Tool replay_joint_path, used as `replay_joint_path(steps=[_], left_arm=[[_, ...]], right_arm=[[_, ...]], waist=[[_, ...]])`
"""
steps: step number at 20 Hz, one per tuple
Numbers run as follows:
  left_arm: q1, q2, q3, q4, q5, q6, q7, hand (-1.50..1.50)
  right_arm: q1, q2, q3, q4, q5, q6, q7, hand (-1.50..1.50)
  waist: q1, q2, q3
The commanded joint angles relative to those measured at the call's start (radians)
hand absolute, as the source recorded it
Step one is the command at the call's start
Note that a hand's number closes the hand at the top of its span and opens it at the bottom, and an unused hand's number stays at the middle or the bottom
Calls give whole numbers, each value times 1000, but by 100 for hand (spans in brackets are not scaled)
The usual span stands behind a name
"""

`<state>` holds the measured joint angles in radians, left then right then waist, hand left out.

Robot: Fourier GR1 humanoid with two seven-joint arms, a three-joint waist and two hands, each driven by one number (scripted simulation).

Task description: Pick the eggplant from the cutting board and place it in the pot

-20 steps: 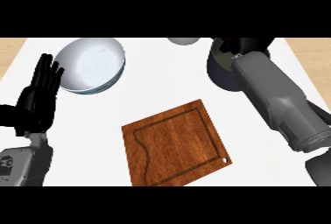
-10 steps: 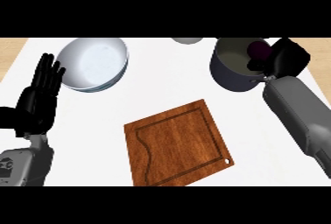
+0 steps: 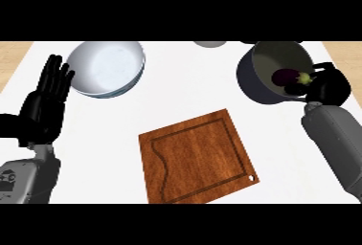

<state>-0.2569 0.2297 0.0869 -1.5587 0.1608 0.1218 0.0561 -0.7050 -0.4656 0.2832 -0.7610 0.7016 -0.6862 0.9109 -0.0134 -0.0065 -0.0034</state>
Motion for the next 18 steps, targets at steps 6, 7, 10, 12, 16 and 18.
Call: replay_joint_path(steps=[6,7,10,12,16,18], left_arm=[[17,10,15,-33,11,-27,19,0],[58,-43,-25,-1,-7,-31,-70,0],[6,-4,17,29,-6,-22,-37,0],[-27,-19,0,15,-16,2,12,0],[-24,-33,-3,51,-42,16,-30,0],[2,-24,12,66,-23,-19,-70,0]], right_arm=[[41,17,-90,-92,-62,-75,-231,-150],[31,42,-112,-58,-75,-145,-278,-150],[65,44,-165,-182,-111,-201,-258,-150],[55,61,-195,-192,-103,-239,-240,-150],[170,48,-277,-346,-191,-284,-296,-150],[222,44,-309,-426,-235,-291,-343,-150]], waist=[[20,6,4],[25,10,4],[7,5,3],[9,5,4],[-5,4,3],[-1,4,3]])
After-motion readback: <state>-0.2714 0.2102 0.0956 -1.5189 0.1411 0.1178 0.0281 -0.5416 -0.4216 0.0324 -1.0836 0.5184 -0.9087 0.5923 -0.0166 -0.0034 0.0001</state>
